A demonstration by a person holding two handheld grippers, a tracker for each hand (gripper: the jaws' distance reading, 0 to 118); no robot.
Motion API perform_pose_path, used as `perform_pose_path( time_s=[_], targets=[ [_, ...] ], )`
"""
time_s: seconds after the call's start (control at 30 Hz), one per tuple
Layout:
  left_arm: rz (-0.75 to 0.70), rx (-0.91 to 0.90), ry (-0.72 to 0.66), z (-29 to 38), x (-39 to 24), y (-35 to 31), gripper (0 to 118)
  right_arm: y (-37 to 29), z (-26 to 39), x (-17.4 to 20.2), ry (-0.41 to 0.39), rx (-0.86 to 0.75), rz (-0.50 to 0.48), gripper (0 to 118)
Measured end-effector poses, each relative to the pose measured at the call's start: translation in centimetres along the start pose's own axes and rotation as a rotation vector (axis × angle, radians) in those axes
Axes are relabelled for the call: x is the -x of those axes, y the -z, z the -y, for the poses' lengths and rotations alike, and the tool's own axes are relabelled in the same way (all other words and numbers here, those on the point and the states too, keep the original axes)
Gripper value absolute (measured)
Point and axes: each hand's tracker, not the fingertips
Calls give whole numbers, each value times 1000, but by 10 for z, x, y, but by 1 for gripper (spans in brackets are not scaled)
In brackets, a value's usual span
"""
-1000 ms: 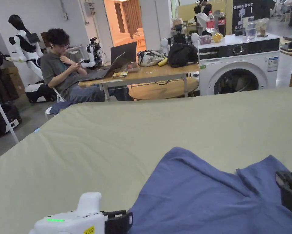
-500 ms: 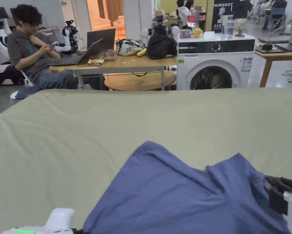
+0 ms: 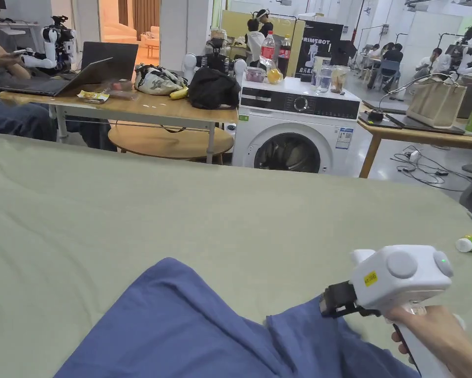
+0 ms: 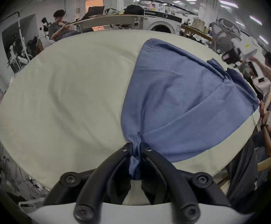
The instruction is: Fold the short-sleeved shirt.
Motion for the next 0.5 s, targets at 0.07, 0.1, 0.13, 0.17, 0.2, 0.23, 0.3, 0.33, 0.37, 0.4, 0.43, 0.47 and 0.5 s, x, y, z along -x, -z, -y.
perform_pose_path(
  time_s=[0.07, 0.1, 0.13, 0.17, 0.2, 0.23, 0.3, 0.33, 0.37, 0.4, 0.43, 0.47, 0.5],
  targets=[
    [5, 1, -16, -2, -3, -1, 4, 22, -1, 4, -46, 38, 41, 13],
    [7, 1, -19, -2, -3, -1, 4, 30, 1, 7, -49, 70, 40, 3],
    [9, 1, -23, -2, -3, -1, 4, 34, 8, 12, -38, 73, 18, 0],
    [10, 0, -27, -3, -2, 0, 3, 32, 14, 19, -53, 44, 50, 0],
    [13, -2, -31, -2, -2, 0, 3, 27, 17, 24, -87, 2, 71, 0],
    [16, -5, -34, -2, -2, 0, 3, 24, 20, 26, -82, 13, 43, 0],
    [25, -12, -44, -2, 0, -3, 3, 13, 24, 29, -97, -22, 67, 0],
    [38, -28, -58, -2, 2, -5, 3, 3, 25, 29, -84, -51, 62, 0],
    [51, -33, -70, -3, 5, -9, 3, -11, 26, 28, -64, -101, 59, 0],
    [65, -94, -87, -6, 7, -18, 3, -28, 27, 27, -53, -145, 51, 0],
    [59, -200, -113, -10, 8, -35, 3, -50, 28, 27, -45, -197, 37, 0],
    [88, -251, -135, -19, 8, -49, 3, -70, 29, 28, -59, -246, 49, 0],
    [124, -321, -164, -32, 8, -68, 3, -96, 29, 28, -77, -295, 59, 0]
  ],
)
